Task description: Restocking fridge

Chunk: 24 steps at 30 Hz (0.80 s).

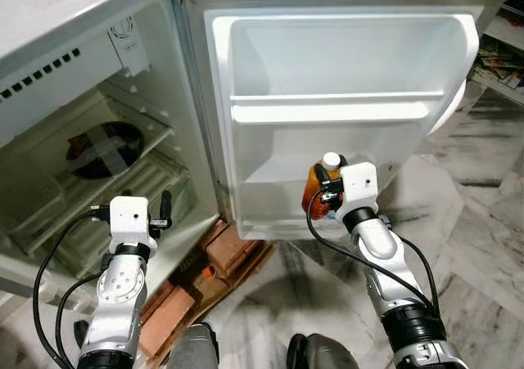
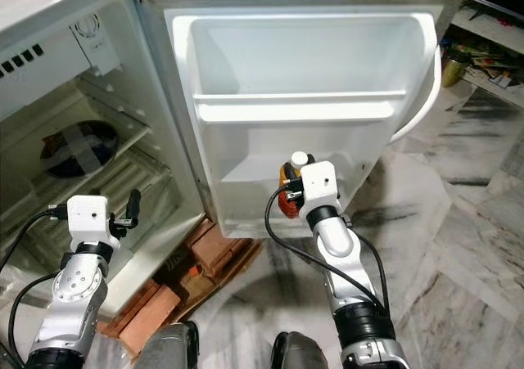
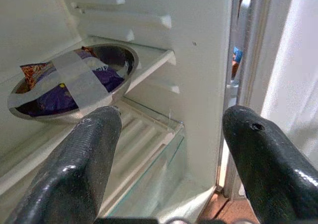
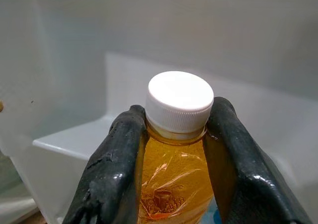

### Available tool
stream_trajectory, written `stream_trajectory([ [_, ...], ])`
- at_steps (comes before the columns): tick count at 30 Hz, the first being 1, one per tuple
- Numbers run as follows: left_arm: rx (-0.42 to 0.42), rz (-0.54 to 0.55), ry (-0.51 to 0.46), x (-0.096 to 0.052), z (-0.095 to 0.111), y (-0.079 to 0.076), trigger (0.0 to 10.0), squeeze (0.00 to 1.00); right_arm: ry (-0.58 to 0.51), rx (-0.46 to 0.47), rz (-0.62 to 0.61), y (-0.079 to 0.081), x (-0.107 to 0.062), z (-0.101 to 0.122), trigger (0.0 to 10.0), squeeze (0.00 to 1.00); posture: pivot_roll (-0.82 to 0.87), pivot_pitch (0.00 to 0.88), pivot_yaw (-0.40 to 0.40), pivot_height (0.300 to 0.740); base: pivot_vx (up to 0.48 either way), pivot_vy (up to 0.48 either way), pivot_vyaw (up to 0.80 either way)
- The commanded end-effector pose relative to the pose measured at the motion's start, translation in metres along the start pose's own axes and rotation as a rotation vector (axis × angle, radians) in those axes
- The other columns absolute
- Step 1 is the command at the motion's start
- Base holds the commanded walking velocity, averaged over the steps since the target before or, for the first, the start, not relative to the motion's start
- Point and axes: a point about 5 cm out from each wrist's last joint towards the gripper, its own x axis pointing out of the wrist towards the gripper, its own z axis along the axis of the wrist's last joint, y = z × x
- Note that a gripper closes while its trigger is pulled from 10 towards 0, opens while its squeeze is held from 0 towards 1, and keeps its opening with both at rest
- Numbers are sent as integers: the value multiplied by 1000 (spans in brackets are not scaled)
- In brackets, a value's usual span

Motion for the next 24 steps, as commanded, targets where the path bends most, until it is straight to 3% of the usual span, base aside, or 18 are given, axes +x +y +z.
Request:
stream_trajectory([
  [1, 1, -9, -5, -2, 0, 0, 10000, 0, 7, 1, -4, -2, 1, 0, 10000, 0, 92, 135, -37, 740, 281, 0, 0],
  [10, 19, 14, 10, -4, -3, 6, 10000, 0, 26, 11, 11, 0, 1, -2, 10000, 0, 92, 136, -36, 740, 93, 0, 0],
  [16, 49, 9, 35, -14, -8, 26, 10000, 0, 67, 4, 25, 1, -1, -7, 10000, 0, 99, 146, -37, 740, 0, 0, 0],
  [24, 80, -28, 73, -31, -9, 25, 10000, 0, 127, 2, 58, 4, -4, -14, 10000, 0, 115, 178, -33, 740, 0, 0, 0],
])
